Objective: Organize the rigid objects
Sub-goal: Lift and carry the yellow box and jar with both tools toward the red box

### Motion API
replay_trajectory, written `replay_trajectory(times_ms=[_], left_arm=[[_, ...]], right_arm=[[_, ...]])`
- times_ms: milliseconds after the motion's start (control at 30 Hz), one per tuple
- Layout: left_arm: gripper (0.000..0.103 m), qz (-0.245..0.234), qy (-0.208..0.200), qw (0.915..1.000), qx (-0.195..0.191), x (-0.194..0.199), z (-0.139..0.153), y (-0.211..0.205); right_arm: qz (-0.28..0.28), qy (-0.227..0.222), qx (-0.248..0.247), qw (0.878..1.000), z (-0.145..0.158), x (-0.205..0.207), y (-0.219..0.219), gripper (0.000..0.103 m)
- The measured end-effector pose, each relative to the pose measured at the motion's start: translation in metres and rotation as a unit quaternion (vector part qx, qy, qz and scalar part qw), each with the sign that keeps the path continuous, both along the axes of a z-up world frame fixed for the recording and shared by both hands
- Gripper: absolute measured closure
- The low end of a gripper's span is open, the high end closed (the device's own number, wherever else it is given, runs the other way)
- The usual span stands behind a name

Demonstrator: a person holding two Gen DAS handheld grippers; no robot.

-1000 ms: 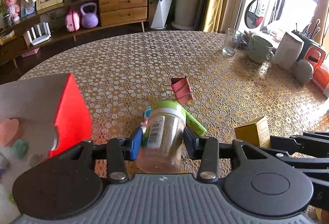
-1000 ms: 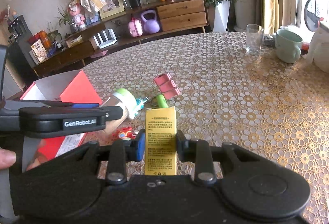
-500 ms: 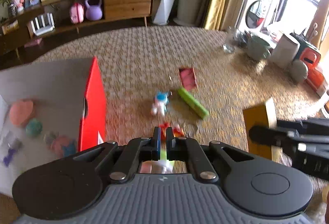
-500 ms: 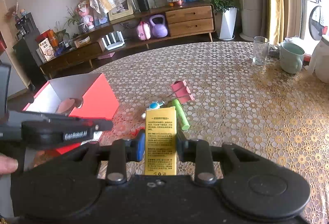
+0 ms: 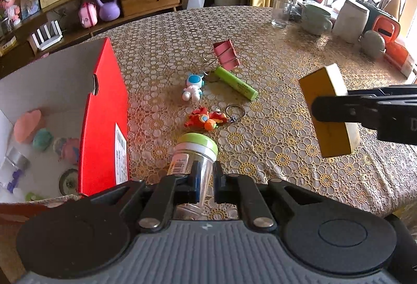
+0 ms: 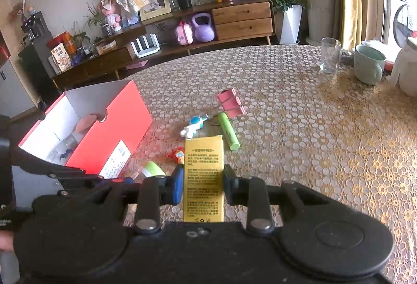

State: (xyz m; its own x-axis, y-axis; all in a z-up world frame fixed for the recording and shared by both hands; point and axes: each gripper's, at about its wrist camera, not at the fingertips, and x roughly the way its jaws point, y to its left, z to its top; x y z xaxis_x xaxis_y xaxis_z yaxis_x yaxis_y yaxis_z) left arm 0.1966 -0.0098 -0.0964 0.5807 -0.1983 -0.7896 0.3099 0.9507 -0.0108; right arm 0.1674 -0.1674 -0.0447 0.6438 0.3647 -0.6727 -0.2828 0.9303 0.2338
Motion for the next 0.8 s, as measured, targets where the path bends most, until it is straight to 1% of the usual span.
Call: replay_trajectory(times_ms=[100,233,267,300,333,367,400,467,567,633,700,800], left_arm=[[0.094,0.001,-0.001,1.0,-0.008,-0.001,-0.001,0.001],[0.092,-0.002,-0.01,0.9999,-0.004,-0.002,-0.002,0.0],[0.084,-0.003,-0.009,0.9999,-0.006,-0.002,-0.002,0.0],[0.069,-0.001,-0.007,0.9999,-0.008,-0.001,-0.003,-0.001],[0.059,0.001,-0.009,0.9999,-0.01,-0.001,-0.004,0.0],[0.04,0.002,-0.011,0.9999,-0.013,-0.001,-0.003,0.0],[0.036,0.003,-0.014,0.9998,-0.016,-0.001,-0.003,0.001],[0.036,0.001,-0.012,0.9997,-0.019,0.001,-0.004,0.002],[0.036,0.003,-0.01,0.9999,-0.009,0.006,-0.006,-0.001],[0.036,0.002,-0.015,0.9998,0.012,0.01,-0.008,-0.006],[0.036,0.0,-0.01,0.9994,0.033,0.015,-0.012,-0.012],[0.036,0.001,0.002,0.999,0.045,0.021,-0.021,-0.014]], right_arm=[[-0.001,0.003,0.005,1.0,-0.001,0.0,-0.004,0.074],[-0.001,0.004,0.009,1.0,-0.003,0.0,-0.006,0.073],[-0.001,0.005,0.01,1.0,-0.003,0.0,-0.007,0.073],[0.001,0.007,0.011,1.0,-0.005,0.001,-0.007,0.073],[0.001,0.007,0.01,1.0,-0.006,0.001,-0.007,0.074],[0.001,0.009,0.01,1.0,-0.007,0.001,-0.007,0.074],[0.001,0.01,0.009,1.0,-0.008,0.002,-0.007,0.074],[0.002,0.012,0.011,1.0,-0.009,0.002,-0.007,0.074],[0.002,0.016,0.014,1.0,-0.011,0.003,-0.007,0.074],[0.003,0.016,0.014,1.0,-0.011,0.003,-0.007,0.074],[0.003,0.018,0.015,1.0,-0.013,0.004,-0.007,0.074],[0.003,0.019,0.017,1.0,-0.015,0.004,-0.008,0.074]])
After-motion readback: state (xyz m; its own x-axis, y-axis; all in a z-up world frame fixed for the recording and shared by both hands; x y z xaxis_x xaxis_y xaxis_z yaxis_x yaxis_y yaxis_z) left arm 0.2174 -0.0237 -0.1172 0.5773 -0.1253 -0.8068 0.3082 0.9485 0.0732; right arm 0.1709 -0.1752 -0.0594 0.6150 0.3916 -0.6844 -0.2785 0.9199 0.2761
